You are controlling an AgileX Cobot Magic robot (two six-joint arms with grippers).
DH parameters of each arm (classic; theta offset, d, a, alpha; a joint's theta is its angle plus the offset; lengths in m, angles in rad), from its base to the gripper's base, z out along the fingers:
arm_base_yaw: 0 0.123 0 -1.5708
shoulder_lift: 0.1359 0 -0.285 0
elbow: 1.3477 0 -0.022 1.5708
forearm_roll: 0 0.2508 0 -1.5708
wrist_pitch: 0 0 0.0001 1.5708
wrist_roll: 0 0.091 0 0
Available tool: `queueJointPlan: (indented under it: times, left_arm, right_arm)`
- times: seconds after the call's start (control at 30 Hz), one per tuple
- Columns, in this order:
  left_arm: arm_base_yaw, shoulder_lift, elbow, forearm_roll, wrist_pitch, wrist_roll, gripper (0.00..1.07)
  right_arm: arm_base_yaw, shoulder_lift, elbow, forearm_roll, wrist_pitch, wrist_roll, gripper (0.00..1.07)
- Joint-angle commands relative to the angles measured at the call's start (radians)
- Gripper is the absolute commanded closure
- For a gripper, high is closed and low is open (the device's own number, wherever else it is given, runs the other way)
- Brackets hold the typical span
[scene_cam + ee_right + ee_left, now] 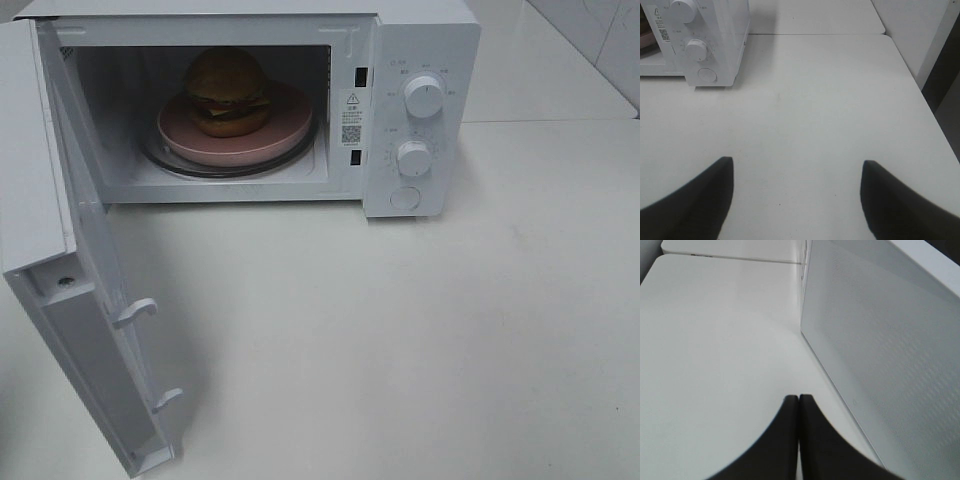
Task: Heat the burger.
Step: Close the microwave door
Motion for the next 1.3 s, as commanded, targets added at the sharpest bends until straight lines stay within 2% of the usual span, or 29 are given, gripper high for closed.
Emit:
queueJointPlan:
  times: [0.03,0.07,0.13,0.2,0.23,0.27,0.4,0.5,0.6,0.67,0.87,0.93,0.97,1.03,1.1,1.13,1.23,1.3]
  left_arm:
    - [0.001,0.026,0.031,-0.005,-0.139,-0.002,1.07]
    - [0.001,0.048,0.057,-0.009,-0.244,-0.002,1.07]
    - [0.001,0.061,0.072,-0.015,-0.299,-0.002,1.07]
    - [0.001,0.098,0.111,-0.041,-0.435,-0.002,1.07]
    - [0.001,0.098,0.111,-0.041,-0.435,-0.002,1.07]
    - [0.001,0.127,0.133,-0.046,-0.527,-0.002,1.07]
    - [0.0,0.174,0.156,-0.045,-0.647,-0.002,1.07]
    - [-0.036,0.286,0.177,-0.016,-0.819,-0.004,1.07]
    - [-0.05,0.315,0.177,0.002,-0.844,-0.009,1.07]
    - [-0.093,0.396,0.177,0.069,-0.918,-0.026,1.07]
    - [-0.136,0.524,0.177,0.155,-1.004,-0.086,1.07]
    - [-0.136,0.61,0.177,0.266,-1.067,-0.16,1.07]
    - [-0.136,0.61,0.177,0.266,-1.067,-0.16,1.07]
    - [-0.136,0.669,0.177,0.366,-1.147,-0.225,1.07]
    - [-0.136,0.691,0.177,0.396,-1.183,-0.242,1.07]
    - [-0.136,0.731,0.177,0.474,-1.258,-0.275,1.07]
    - [-0.136,0.749,0.177,0.512,-1.288,-0.283,1.07]
    - [-0.136,0.838,0.177,0.631,-1.417,-0.295,1.07]
  right_arm:
    - [-0.005,-0.025,0.0,-0.002,-0.005,0.01,0.4]
    - [-0.005,-0.025,0.0,-0.002,-0.005,0.01,0.4]
    - [-0.005,-0.025,0.0,-0.002,-0.005,0.01,0.4]
    - [-0.005,-0.025,0.0,-0.002,-0.005,0.01,0.4]
    - [-0.005,-0.025,0.0,-0.002,-0.005,0.01,0.4]
    - [-0.005,-0.025,0.0,-0.002,-0.005,0.01,0.4]
    - [-0.005,-0.025,0.0,-0.002,-0.005,0.01,0.4]
    - [-0.005,-0.025,0.0,-0.002,-0.005,0.01,0.4]
    - [-0.005,-0.025,0.0,-0.002,-0.005,0.01,0.4]
    - [-0.005,-0.025,0.0,-0.002,-0.005,0.01,0.4]
    - [-0.005,-0.025,0.0,-0.002,-0.005,0.01,0.4]
    - [-0.005,-0.025,0.0,-0.002,-0.005,0.01,0.4]
    - [-0.005,-0.025,0.0,-0.002,-0.005,0.01,0.4]
    - [-0.005,-0.025,0.0,-0.002,-0.005,0.01,0.4]
    - [-0.005,-0.025,0.0,-0.002,-0.005,0.01,0.4]
    - [-0.005,-0.025,0.0,-0.002,-0.005,0.01,0.4]
    - [-0.005,-0.025,0.0,-0.002,-0.005,0.01,0.4]
    - [-0.005,-0.025,0.0,-0.002,-0.005,0.01,0.4]
